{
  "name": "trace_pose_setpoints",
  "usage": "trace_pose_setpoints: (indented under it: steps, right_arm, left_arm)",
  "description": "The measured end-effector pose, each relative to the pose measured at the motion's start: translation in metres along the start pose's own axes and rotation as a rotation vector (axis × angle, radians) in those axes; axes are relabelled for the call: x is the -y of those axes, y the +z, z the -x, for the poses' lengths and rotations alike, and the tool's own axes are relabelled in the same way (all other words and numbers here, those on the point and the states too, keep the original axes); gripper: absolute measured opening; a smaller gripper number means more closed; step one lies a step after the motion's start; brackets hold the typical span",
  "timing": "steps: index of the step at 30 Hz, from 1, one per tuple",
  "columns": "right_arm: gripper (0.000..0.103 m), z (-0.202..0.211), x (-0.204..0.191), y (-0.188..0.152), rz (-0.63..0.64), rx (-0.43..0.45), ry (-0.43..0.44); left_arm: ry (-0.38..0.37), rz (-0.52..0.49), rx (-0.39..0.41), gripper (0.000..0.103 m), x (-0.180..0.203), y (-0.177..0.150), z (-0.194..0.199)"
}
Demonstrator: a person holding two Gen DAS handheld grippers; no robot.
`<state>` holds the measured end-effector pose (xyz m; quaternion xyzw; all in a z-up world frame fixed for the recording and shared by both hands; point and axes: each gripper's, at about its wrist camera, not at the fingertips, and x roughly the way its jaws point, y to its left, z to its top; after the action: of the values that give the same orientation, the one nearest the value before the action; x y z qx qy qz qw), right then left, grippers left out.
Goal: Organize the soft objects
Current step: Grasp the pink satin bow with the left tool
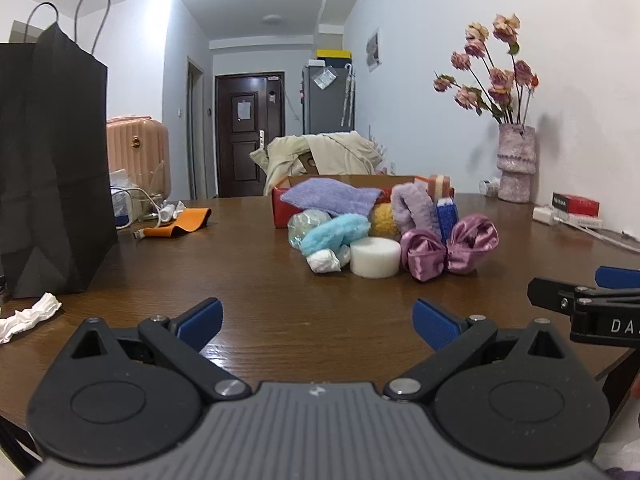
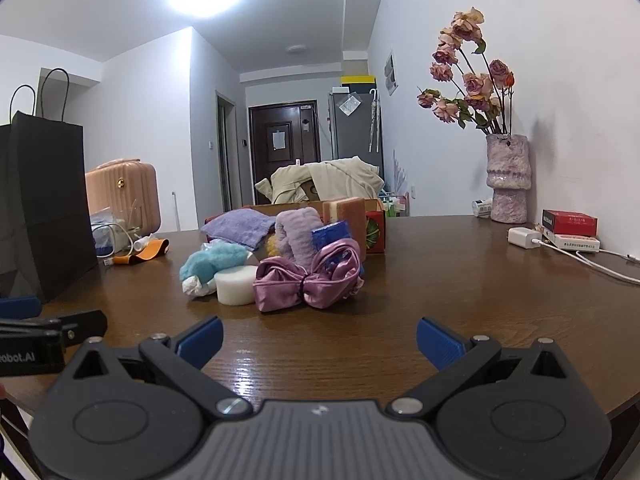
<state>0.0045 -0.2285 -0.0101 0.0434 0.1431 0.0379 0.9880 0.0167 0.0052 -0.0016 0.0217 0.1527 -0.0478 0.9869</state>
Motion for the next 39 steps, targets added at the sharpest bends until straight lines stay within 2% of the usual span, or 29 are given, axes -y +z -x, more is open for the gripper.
trace_pose_setpoints:
  steps: [7, 11, 12, 14, 15, 16, 17, 18, 19, 20, 21, 23, 26, 27, 28, 29, 32, 35, 39]
  right_arm:
    - [0.103, -0.007, 0.010, 0.006, -0.019, -0.004, 0.037]
    - [0.103, -0.027, 0.022, 0.026, -0.031, 0.014, 0.051]
    - [0.103, -0.037, 0.026, 0.033, -0.035, 0.006, 0.049]
    - [0.103, -0.064, 0.036, 0.045, -0.045, -0.062, 0.043]
    - [0.103, -0.079, 0.042, 0.052, -0.060, -0.097, 0.049]
    - [0.103, -0.089, 0.046, 0.056, -0.072, -0.103, 0.064]
    - [0.100, -0.098, 0.051, 0.060, -0.083, -0.104, 0.073]
    - [0.093, -0.108, 0.055, 0.065, -0.095, -0.107, 0.074]
    - [0.088, -0.119, 0.058, 0.069, -0.112, -0.118, 0.084]
    - [0.075, -0.129, 0.061, 0.071, -0.131, -0.133, 0.102]
    - [0.063, -0.141, 0.065, 0.074, -0.152, -0.154, 0.123]
    - [0.050, -0.158, 0.066, 0.076, -0.155, -0.183, 0.156]
    - [0.026, -0.176, 0.065, 0.068, -0.153, -0.247, 0.180]
    - [0.023, -0.176, 0.066, 0.064, -0.167, -0.252, 0.189]
    - [0.021, -0.175, 0.068, 0.062, -0.182, -0.249, 0.194]
    - [0.014, -0.173, 0.070, 0.061, -0.194, -0.248, 0.204]
    - [0.007, -0.159, 0.073, 0.063, -0.198, -0.229, 0.222]
    - [0.005, -0.137, 0.072, 0.073, -0.172, -0.196, 0.242]
    - [0.005, -0.115, 0.068, 0.106, -0.126, -0.117, 0.295]
  left_arm:
    - [0.002, 0.000, 0.038, 0.103, 0.001, 0.004, -0.007]
    - [-0.129, 0.080, 0.057, 0.103, -0.003, 0.024, -0.032]
    - [-0.170, 0.099, 0.019, 0.103, -0.002, 0.033, -0.046]
    - [-0.232, 0.129, -0.056, 0.103, 0.002, 0.048, -0.075]
    - [-0.250, 0.133, -0.074, 0.101, 0.006, 0.054, -0.088]
    - [-0.256, 0.122, -0.079, 0.093, 0.012, 0.059, -0.099]
    - [-0.252, 0.106, -0.083, 0.083, 0.019, 0.062, -0.109]
    - [-0.255, 0.084, -0.096, 0.078, 0.026, 0.065, -0.122]
    - [-0.260, 0.073, -0.116, 0.066, 0.032, 0.066, -0.133]
    - [-0.267, 0.069, -0.140, 0.056, 0.037, 0.067, -0.144]
    - [-0.279, 0.068, -0.174, 0.053, 0.042, 0.066, -0.154]
    - [-0.299, 0.082, -0.249, 0.037, 0.049, 0.063, -0.172]
    - [-0.332, 0.085, -0.293, 0.031, 0.057, 0.057, -0.184]
    - [-0.328, 0.094, -0.302, 0.029, 0.059, 0.055, -0.187]
    - [-0.329, 0.100, -0.306, 0.022, 0.059, 0.052, -0.189]
    - [-0.342, 0.106, -0.306, 0.018, 0.058, 0.052, -0.189]
    - [-0.382, 0.119, -0.286, 0.013, 0.057, 0.055, -0.181]
    - [-0.416, 0.121, -0.251, 0.013, 0.058, 0.066, -0.161]
    - [-0.450, 0.130, -0.181, 0.013, 0.052, 0.091, -0.134]
